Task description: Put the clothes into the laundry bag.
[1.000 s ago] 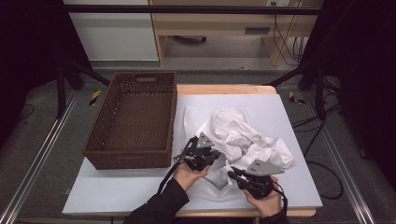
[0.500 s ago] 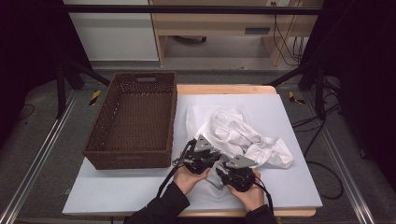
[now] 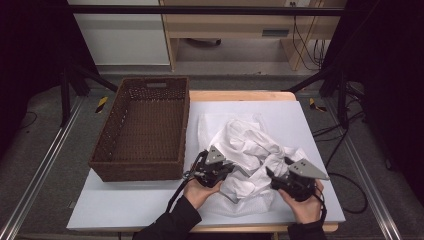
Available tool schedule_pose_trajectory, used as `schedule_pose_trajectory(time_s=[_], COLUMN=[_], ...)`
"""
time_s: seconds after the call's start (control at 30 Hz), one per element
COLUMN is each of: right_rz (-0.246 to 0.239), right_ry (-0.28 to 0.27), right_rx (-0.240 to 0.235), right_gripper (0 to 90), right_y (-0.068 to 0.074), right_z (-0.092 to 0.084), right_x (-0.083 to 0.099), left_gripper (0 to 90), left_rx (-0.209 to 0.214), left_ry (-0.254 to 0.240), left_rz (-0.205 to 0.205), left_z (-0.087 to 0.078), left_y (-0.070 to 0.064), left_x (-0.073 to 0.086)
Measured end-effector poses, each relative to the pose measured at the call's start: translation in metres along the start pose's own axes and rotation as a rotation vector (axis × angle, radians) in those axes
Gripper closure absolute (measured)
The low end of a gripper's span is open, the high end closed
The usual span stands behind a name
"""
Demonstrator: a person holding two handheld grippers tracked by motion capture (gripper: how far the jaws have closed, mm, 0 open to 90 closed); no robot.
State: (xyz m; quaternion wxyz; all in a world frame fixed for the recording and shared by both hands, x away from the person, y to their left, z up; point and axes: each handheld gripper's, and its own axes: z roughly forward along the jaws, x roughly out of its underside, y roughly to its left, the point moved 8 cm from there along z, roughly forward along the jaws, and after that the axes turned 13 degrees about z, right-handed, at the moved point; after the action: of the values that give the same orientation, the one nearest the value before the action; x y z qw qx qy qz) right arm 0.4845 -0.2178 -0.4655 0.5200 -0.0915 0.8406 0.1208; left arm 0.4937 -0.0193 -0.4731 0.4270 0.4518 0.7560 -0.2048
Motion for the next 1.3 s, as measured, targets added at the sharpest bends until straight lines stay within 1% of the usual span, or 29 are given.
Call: schedule_pose_trajectory(time_s=[0.03,0.07,0.1,0.13,0.17,0.2,0.23,0.27,0.3,0.33,0.37,0.4,0.43,0.47,0.57,0.63,0.67,0.7,0.77,0.8,0.87,0.93,1.0,1.03,1.1,1.13,1.2,1.23,1.3], right_rz=[0.017,0.039,0.059,0.075,0.074,0.071,0.058,0.051,0.054,0.058,0.057,0.061,0.066,0.075,0.056,0.035,0.026,-0.008,-0.041,-0.059,-0.084,-0.099,-0.106,-0.106,-0.107,-0.106,-0.089,-0.091,-0.116], right_ry=[0.013,0.032,0.051,0.09,0.12,0.142,0.161,0.169,0.176,0.174,0.171,0.147,0.134,0.117,0.049,0.014,0.008,0.012,0.042,0.055,0.095,0.13,0.169,0.178,0.192,0.19,0.193,0.193,0.213], right_rx=[0.033,0.047,0.051,0.059,0.061,0.06,0.053,0.044,0.006,0.0,-0.005,-0.025,-0.043,-0.073,-0.184,-0.267,-0.316,-0.369,-0.432,-0.461,-0.49,-0.486,-0.467,-0.449,-0.381,-0.355,-0.279,-0.256,-0.21], right_gripper=[27.3,27.6,28.1,30.4,34.3,40.6,49.7,64.5,76.7,82.4,84.5,85.5,85.9,86.1,86.1,86.1,86.0,86.0,85.9,85.9,85.7,85.7,85.5,85.4,84.9,84.8,84.4,84.1,83.4], right_y=[-0.012,-0.022,-0.028,-0.035,-0.038,-0.039,-0.038,-0.037,-0.034,-0.034,-0.033,-0.031,-0.028,-0.024,-0.003,0.016,0.028,0.043,0.064,0.075,0.094,0.104,0.109,0.111,0.11,0.108,0.103,0.101,0.097], right_z=[0.006,0.013,0.019,0.028,0.034,0.038,0.041,0.041,0.039,0.035,0.032,0.025,0.02,0.013,-0.011,-0.026,-0.031,-0.035,-0.035,-0.032,-0.022,-0.008,0.01,0.019,0.038,0.044,0.057,0.061,0.07], right_x=[0.001,0.004,0.007,0.013,0.019,0.022,0.026,0.028,0.028,0.027,0.025,0.02,0.016,0.012,0.0,-0.004,-0.003,0.0,0.008,0.012,0.022,0.029,0.036,0.039,0.042,0.043,0.043,0.043,0.049], left_gripper=[88.7,88.7,88.7,88.7,88.7,88.7,88.7,88.7,88.7,88.7,88.7,88.7,88.7,88.7,88.7,88.8,88.8,88.8,88.7,88.8,88.8,88.8,88.8,88.8,88.9,88.9,88.8,88.9,88.8], left_rx=[0.002,0.003,0.005,0.006,0.008,0.009,0.009,0.011,0.009,0.009,0.01,0.009,0.009,0.009,0.009,0.006,0.007,0.008,0.008,0.009,0.009,0.009,0.008,0.011,0.009,0.009,0.013,0.014,0.018], left_ry=[-0.001,-0.002,-0.002,-0.001,0.0,0.001,0.001,0.002,0.003,0.004,0.004,0.003,0.003,0.002,0.005,0.006,0.005,0.005,0.0,-0.004,-0.012,-0.017,-0.027,-0.032,-0.033,-0.033,-0.035,-0.035,-0.032], left_rz=[-0.002,-0.004,-0.004,-0.004,-0.005,-0.005,-0.006,-0.007,-0.009,-0.012,-0.016,-0.019,-0.022,-0.024,-0.035,-0.038,-0.047,-0.046,-0.052,-0.052,-0.049,-0.044,-0.038,-0.039,-0.033,-0.03,-0.039,-0.044,-0.049], left_z=[0.0,0.001,0.001,0.002,0.002,0.002,0.003,0.003,0.003,0.003,0.004,0.004,0.004,0.004,0.005,0.006,0.006,0.006,0.005,0.004,0.002,-0.001,-0.003,-0.005,-0.005,-0.005,-0.005,-0.004,-0.002], left_y=[0.0,0.0,0.0,0.0,0.0,0.0,0.0,0.0,0.001,0.001,0.002,0.002,0.003,0.003,0.004,0.004,0.004,0.004,0.004,0.005,0.004,0.003,0.002,0.001,0.0,-0.001,-0.001,0.0,0.0], left_x=[0.0,0.0,0.0,0.001,0.001,0.001,0.001,0.001,0.001,0.001,0.001,0.001,0.0,0.0,-0.002,-0.003,-0.005,-0.006,-0.01,-0.012,-0.016,-0.019,-0.022,-0.023,-0.022,-0.021,-0.019,-0.017,-0.013])
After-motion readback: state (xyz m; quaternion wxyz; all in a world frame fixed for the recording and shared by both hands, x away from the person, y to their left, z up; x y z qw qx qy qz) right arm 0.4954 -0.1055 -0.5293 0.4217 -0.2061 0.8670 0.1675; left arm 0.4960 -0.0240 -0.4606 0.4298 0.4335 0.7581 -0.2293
